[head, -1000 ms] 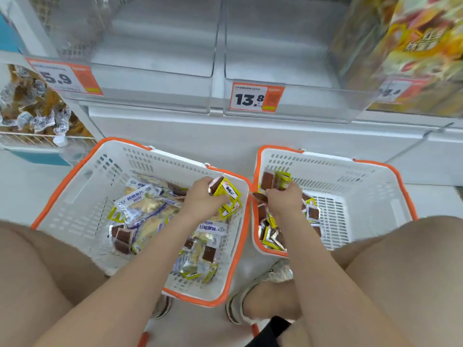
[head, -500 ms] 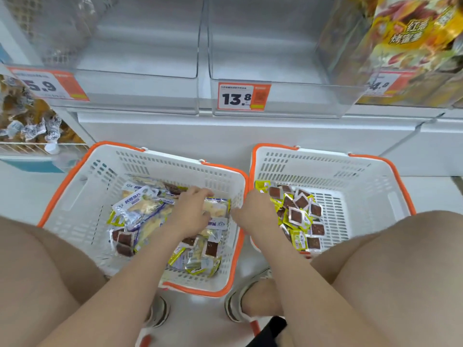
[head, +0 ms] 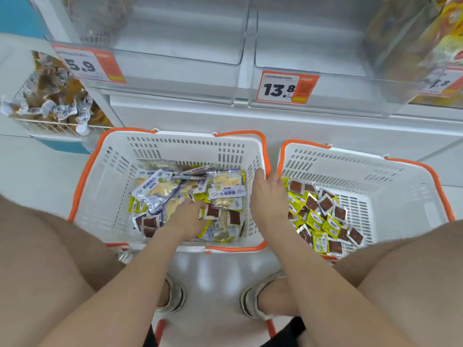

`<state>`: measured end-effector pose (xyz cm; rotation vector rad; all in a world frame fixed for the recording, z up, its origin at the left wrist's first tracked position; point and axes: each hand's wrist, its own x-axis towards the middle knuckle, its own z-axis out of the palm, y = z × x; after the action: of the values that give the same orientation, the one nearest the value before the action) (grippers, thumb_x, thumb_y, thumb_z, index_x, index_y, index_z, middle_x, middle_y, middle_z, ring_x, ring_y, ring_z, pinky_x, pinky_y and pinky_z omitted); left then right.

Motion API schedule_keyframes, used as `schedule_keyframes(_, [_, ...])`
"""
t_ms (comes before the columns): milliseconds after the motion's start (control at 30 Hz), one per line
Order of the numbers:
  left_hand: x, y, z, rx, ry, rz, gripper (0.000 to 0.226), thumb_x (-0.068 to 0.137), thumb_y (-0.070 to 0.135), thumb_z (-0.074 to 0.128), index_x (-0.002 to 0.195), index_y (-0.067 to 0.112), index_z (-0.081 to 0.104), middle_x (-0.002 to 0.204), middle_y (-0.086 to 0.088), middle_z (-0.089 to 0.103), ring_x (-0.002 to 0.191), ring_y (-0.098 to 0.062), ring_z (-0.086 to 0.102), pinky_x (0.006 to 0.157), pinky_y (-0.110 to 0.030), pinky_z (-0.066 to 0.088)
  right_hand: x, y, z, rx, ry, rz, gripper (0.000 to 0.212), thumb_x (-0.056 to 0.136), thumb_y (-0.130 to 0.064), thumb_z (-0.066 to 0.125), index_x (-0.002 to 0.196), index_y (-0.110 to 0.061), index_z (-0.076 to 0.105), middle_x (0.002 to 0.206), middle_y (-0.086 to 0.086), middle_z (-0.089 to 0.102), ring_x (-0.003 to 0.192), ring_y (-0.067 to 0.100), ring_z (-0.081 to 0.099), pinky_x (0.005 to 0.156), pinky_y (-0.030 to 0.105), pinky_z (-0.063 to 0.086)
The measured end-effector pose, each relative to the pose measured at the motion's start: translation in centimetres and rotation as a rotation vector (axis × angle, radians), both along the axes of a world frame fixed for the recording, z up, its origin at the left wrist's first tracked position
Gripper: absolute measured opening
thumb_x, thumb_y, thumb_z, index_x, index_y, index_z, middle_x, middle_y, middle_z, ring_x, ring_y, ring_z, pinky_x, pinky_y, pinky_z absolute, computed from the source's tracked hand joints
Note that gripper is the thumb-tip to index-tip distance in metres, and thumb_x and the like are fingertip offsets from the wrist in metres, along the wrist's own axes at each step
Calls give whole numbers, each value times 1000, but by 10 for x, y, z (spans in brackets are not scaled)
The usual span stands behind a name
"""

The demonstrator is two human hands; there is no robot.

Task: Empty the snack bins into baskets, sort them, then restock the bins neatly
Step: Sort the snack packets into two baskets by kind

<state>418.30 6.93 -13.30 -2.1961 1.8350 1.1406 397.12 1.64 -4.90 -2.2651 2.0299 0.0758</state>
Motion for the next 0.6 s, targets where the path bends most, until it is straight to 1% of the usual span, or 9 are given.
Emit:
schedule_keyframes(67, [9,1,-8,26,-11,51,50,97,26,63,145,22,52,142,-13,44,129,-37,51,108,-46,44,8,0,-15,-119,108,15,38,74,-2,68,111,-7,61,139,35,48,127,52,48,102,54,34])
schedule_keyframes(100, [12,0,-10,26,-5,67,50,97,25,63,146,21,51,144,-13,42,130,-37,50,108,-47,44,14,2,-20,-163,110,52,38,72,-4,68,110,-6,64,145,36,44,134,54,43,108,57,28])
schedule_keyframes(167, [16,-5,-15,-2,-26,61,52,96,25,65,145,20,52,146,-10,41,131,-34,50,106,-46,47,29,5,-30,-133,53,211,39,71,-6,71,109,-9,66,139,29,51,131,49,46,106,54,33])
schedule_keyframes(233, [17,-14,-18,-69,-84,-6,51,94,24,68,142,21,53,143,-5,45,130,-29,51,99,-42,49,47,4,-43,64,-44,321,36,79,-7,72,114,-11,63,123,17,56,118,38,52,95,44,45])
schedule_keyframes(300, [16,-25,-19,-140,-119,-126,47,93,18,68,138,22,56,139,-2,48,127,-26,53,88,-37,48,61,-1,-55,409,-178,175,31,92,-9,65,122,-7,56,121,16,59,117,35,57,88,40,50])
schedule_keyframes(367, [14,-35,-23,-180,-152,-259,45,92,7,64,134,21,59,134,0,51,123,-24,55,87,-37,48,67,-10,-74,595,-293,-81,39,97,-12,61,132,0,48,126,19,61,119,36,61,84,38,52])
schedule_keyframes(467, [15,-46,-38,-260,-225,-363,59,85,-9,61,136,20,56,140,-2,49,134,-26,43,112,-45,38,68,-18,-103,597,-453,-350,81,97,-14,64,157,4,14,129,13,64,117,33,63,83,36,53])
schedule_keyframes(533, [19,-51,-49,-347,-271,-339,77,78,-11,67,144,22,45,154,-4,36,144,-30,32,117,-49,31,72,-19,-121,567,-569,-454,101,95,-15,65,163,-5,-9,120,9,62,104,31,65,76,31,48])
schedule_keyframes(600, [23,-57,-55,-452,-354,-345,86,70,-9,73,143,23,42,160,-8,30,146,-35,30,116,-55,30,78,-21,-138,473,-726,-500,104,94,-21,66,164,-22,-11,130,18,57,94,32,66,78,35,53])
